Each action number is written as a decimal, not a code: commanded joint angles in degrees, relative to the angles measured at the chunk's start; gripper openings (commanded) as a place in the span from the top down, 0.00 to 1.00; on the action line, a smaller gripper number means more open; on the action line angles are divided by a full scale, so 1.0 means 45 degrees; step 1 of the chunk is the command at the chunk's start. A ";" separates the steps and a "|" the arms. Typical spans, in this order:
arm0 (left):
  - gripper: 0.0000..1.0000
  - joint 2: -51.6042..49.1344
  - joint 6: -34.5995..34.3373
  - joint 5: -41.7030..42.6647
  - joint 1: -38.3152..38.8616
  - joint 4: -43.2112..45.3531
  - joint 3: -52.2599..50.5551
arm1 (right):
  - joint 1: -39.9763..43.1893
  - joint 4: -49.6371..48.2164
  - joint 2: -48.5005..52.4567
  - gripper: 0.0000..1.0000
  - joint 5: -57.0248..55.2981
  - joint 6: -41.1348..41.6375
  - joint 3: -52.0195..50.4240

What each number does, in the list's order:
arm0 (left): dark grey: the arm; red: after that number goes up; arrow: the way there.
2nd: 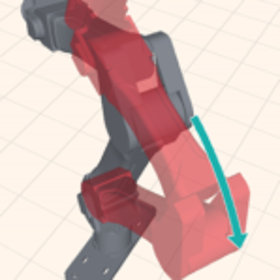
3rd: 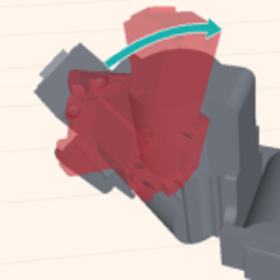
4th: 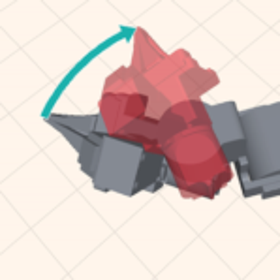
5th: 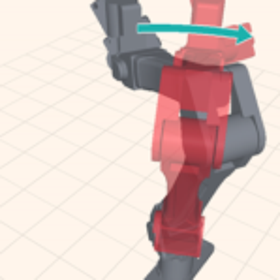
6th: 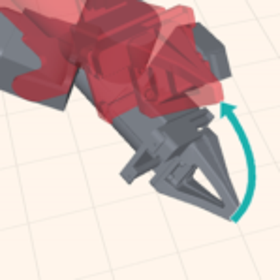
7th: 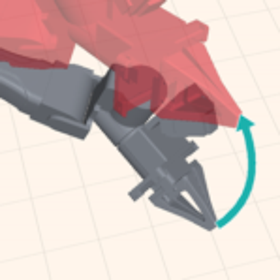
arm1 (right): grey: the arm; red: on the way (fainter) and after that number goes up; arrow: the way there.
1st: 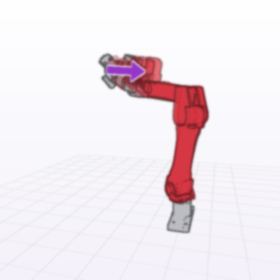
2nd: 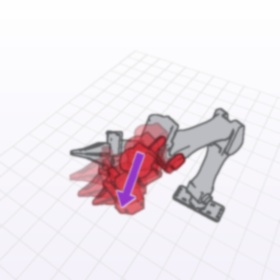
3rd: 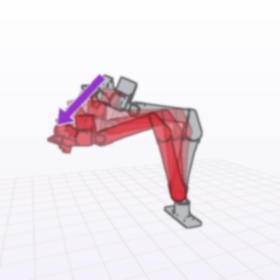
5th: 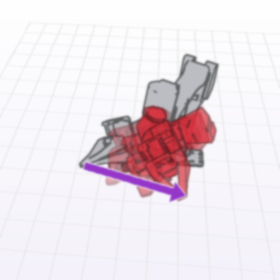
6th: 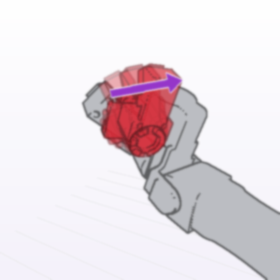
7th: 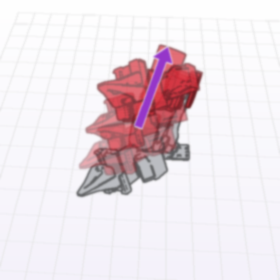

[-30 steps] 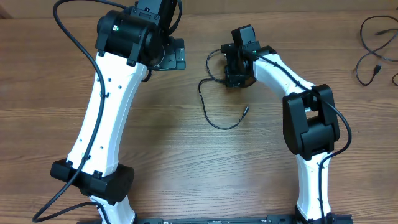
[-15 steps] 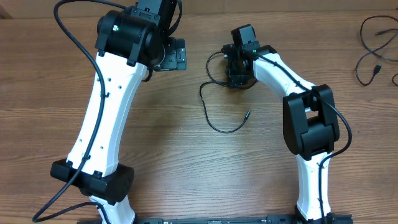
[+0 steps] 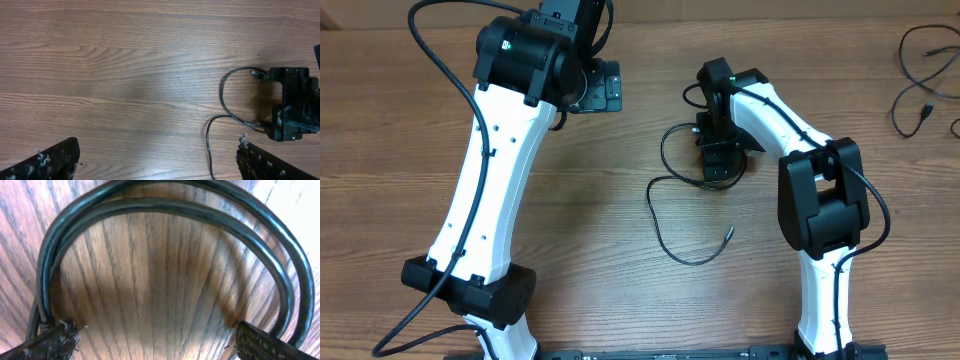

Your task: Untangle cables

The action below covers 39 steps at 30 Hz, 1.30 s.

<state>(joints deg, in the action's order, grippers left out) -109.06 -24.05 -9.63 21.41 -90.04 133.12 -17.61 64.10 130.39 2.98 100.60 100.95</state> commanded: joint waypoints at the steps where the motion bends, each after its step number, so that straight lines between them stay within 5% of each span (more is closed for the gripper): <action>1: 0.00 -0.0078 -0.0083 0.0160 0.0024 0.0049 -0.0005 | 0.0117 -0.0039 0.0777 0.00 0.0024 0.0534 -0.0510; 10: 0.00 -0.0078 -0.0034 0.0151 0.0024 0.0194 -0.0622 | 0.0355 0.0442 0.0758 0.00 0.2982 -0.0024 0.1515; 22: 0.00 -0.0044 0.0389 0.0544 0.0024 0.2540 -0.2472 | 0.0248 0.4629 0.0763 0.00 0.1195 0.0029 0.3784; 28: 0.00 -0.0044 0.1316 0.0840 -0.0015 0.3861 -0.1953 | -0.0471 0.6523 0.0763 0.00 0.0495 0.2152 0.3094; 39: 0.00 -0.0044 0.2327 0.0826 -0.0015 0.3026 -0.1885 | -0.2783 0.4745 0.0763 0.00 -0.0034 0.3968 0.2846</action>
<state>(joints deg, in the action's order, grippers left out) -109.51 -16.78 -6.17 21.39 -75.68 123.26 -29.08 86.28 133.75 5.39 113.36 114.34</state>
